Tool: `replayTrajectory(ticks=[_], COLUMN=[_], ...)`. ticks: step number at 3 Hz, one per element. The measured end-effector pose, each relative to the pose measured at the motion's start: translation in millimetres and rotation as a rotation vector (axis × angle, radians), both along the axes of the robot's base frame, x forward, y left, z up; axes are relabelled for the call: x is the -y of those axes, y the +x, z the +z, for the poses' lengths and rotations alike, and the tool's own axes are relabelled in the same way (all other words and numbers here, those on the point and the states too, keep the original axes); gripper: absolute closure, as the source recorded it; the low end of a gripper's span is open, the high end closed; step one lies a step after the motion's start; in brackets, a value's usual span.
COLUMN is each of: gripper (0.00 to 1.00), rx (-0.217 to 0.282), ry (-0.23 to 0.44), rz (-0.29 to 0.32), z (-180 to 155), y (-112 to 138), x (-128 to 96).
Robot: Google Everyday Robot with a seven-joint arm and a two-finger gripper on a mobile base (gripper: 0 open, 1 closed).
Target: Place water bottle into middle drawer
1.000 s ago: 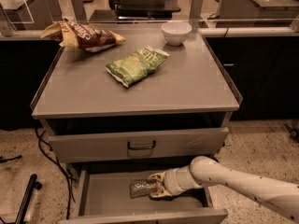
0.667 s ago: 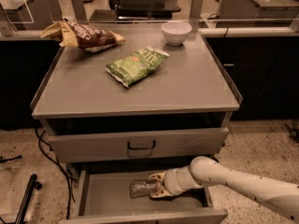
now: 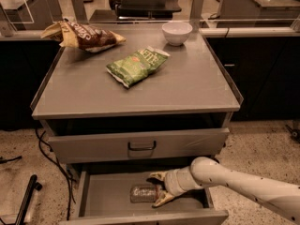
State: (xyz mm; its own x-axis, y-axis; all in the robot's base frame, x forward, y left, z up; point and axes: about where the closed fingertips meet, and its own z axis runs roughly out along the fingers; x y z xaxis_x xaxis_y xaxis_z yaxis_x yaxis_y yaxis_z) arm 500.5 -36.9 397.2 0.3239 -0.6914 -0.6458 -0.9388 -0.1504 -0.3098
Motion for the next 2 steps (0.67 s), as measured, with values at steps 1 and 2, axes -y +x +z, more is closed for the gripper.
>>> replayTrajectory(ticks=[1,2], gripper=[0.0,0.0], rx=[-0.001,-0.001], ry=[0.001,0.001], rz=[0.002,0.002], z=[-0.6,-0.6], y=[-0.7,-0.7], x=[-1.1,-1.1])
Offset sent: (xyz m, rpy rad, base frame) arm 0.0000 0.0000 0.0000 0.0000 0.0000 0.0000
